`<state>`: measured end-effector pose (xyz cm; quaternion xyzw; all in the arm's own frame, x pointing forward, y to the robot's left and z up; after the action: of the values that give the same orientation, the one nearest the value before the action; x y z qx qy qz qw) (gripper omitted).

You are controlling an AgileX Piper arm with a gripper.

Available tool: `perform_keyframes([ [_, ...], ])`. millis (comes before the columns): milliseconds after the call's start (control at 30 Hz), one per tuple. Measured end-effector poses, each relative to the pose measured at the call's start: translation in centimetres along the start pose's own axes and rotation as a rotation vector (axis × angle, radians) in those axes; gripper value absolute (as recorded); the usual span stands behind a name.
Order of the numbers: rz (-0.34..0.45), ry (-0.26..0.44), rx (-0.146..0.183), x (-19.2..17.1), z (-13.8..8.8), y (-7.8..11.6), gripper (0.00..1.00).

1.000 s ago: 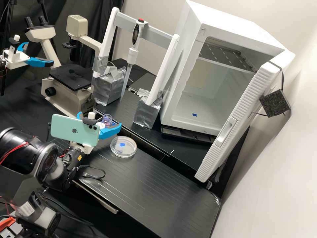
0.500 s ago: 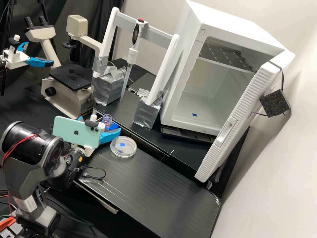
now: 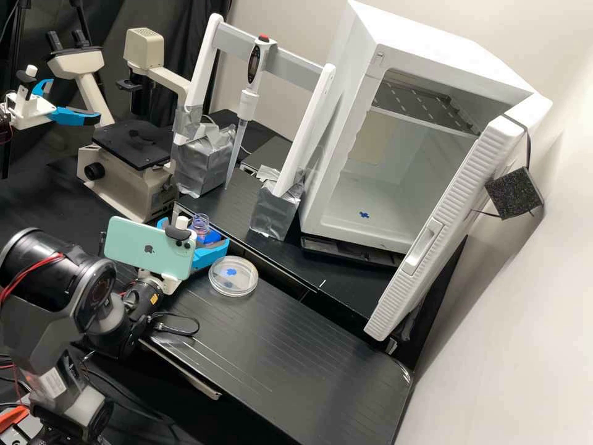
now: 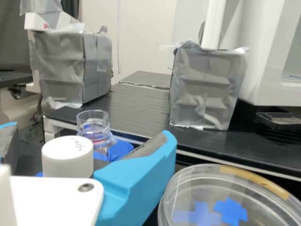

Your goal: Close the bottle

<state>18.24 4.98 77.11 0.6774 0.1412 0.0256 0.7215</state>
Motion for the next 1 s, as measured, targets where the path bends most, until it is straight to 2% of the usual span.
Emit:
perform_keyframes([
  [100, 0.007, 0.008, 0.01, -0.11, -0.13, 0.14, 0.0],
  [267, 0.008, 0.015, 0.007, -0.47, -0.21, 0.18, 0.0],
  [600, -0.036, 0.056, 0.007, -0.65, -0.93, -0.63, 0.0],
  [1000, -0.028, 0.044, 0.0, -0.63, -0.87, -0.61, 0.0],
])
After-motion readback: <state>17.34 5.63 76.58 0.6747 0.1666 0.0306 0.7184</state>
